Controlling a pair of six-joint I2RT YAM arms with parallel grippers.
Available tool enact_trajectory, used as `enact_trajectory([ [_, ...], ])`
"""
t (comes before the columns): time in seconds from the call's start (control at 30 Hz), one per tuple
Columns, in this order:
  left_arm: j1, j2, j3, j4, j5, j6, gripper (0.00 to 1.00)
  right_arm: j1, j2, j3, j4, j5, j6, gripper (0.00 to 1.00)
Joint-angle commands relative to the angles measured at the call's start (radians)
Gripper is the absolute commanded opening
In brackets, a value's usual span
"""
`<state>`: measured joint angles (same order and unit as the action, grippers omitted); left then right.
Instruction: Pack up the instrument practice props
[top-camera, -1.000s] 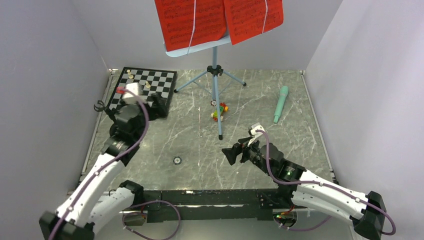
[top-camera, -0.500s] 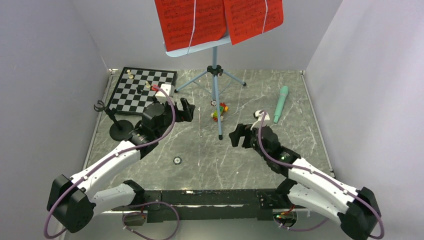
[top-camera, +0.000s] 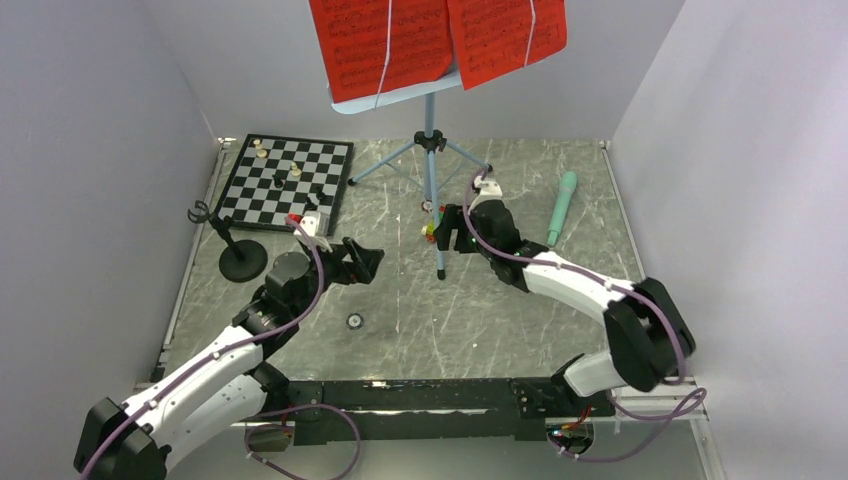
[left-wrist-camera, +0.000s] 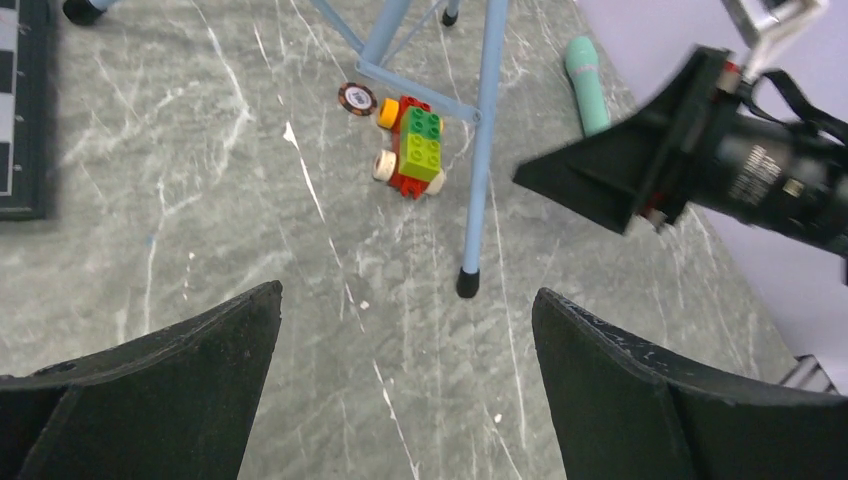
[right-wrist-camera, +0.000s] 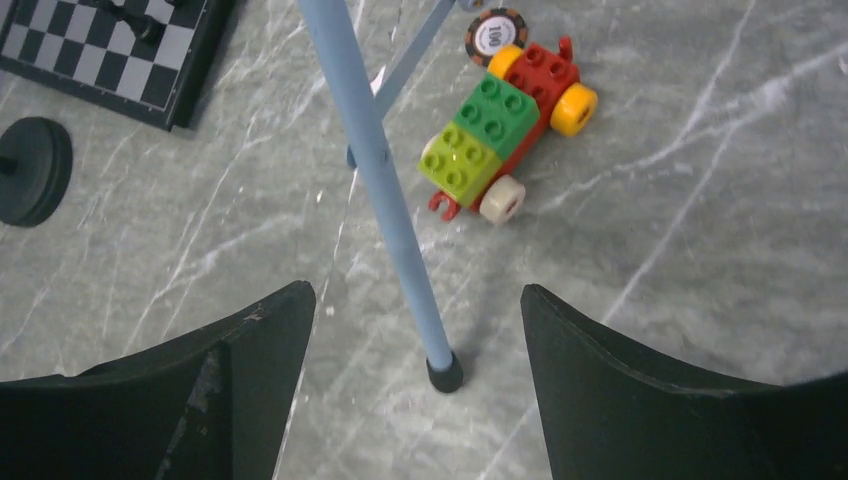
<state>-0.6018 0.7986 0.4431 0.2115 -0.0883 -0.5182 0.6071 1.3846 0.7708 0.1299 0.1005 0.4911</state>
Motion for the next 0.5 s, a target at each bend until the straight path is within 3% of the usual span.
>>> enact_trajectory([
  [0.0,-0.001,-0.078,-0.022,-0.014,0.046,-0.056,0.99,-0.023,0.119,0.097,0.072,-0.028,-0.038,0.79],
  [0.2,0.0,-0.155,-0.063,-0.016,0.036,-0.044,0.99,-0.04,0.244,0.151,0.089,-0.068,-0.033,0.71],
  [0.47,0.0,-0.123,-0.043,-0.031,0.043,-0.053,0.99,-0.028,0.265,0.147,0.093,-0.119,-0.029,0.51],
])
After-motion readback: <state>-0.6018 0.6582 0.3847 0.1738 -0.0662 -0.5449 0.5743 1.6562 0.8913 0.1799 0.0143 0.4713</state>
